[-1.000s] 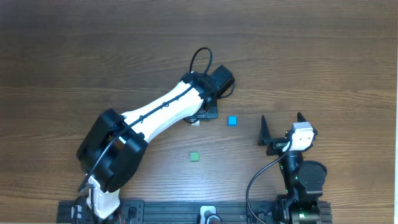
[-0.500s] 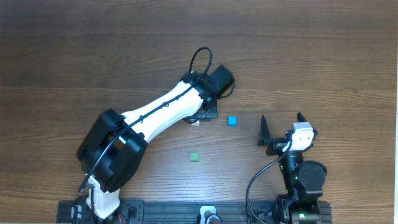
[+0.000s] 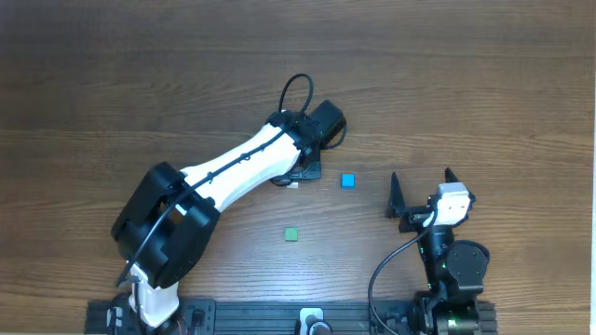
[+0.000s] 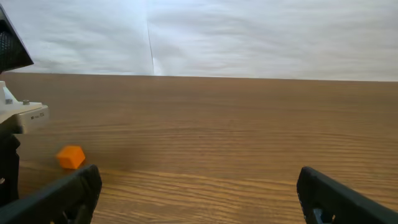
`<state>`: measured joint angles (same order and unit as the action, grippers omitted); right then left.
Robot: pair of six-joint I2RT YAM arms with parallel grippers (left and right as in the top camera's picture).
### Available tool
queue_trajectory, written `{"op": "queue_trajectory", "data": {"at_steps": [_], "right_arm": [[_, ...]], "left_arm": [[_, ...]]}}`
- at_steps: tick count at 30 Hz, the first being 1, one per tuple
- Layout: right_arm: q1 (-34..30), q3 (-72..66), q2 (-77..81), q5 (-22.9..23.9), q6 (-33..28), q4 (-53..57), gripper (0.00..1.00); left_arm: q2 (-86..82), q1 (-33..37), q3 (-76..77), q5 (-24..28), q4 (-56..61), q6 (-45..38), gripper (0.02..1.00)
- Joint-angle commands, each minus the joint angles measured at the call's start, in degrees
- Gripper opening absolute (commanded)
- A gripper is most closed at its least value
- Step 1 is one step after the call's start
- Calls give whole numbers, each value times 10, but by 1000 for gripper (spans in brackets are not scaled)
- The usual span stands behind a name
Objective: Stack Cubes
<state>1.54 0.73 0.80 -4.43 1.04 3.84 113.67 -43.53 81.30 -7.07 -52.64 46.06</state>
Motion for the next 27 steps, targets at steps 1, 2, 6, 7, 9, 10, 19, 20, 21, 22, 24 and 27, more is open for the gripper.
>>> {"op": "queue_trajectory", "data": {"at_steps": [1, 2, 6, 7, 9, 10, 19, 20, 21, 22, 24, 27], "right_arm": [[3, -4, -4, -4, -5, 0, 993], [3, -4, -4, -4, -5, 0, 993], [3, -4, -4, -4, -5, 0, 993], [3, -4, -4, -4, -5, 0, 993], [3, -4, -4, -4, -5, 0, 991], [3, -4, -4, -4, -5, 0, 993], [3, -4, -4, -4, -5, 0, 993], [3, -4, -4, -4, -5, 0, 993], [3, -4, -4, -4, -5, 0, 993], [3, -4, -4, -4, -5, 0, 991], [3, -4, -4, -4, -5, 0, 991], [3, -4, -4, -4, -5, 0, 993]], "left_arm": [[-24, 3, -7, 0, 1, -8, 119], [-24, 3, -7, 0, 1, -8, 178], [-24, 3, -7, 2, 1, -8, 305], [-23, 3, -7, 2, 1, -8, 318], [-23, 3, -9, 2, 1, -6, 384], [-23, 3, -10, 3, 2, -6, 400], [-24, 14, -18, 6, 35, -3, 713], [-24, 18, -16, 6, 40, -1, 748], [-24, 26, -9, 6, 44, 4, 792], [-24, 33, -1, 6, 45, 7, 822], [-23, 48, 22, 5, 45, 6, 840], [-4, 72, 78, -1, 42, -24, 853]]}}
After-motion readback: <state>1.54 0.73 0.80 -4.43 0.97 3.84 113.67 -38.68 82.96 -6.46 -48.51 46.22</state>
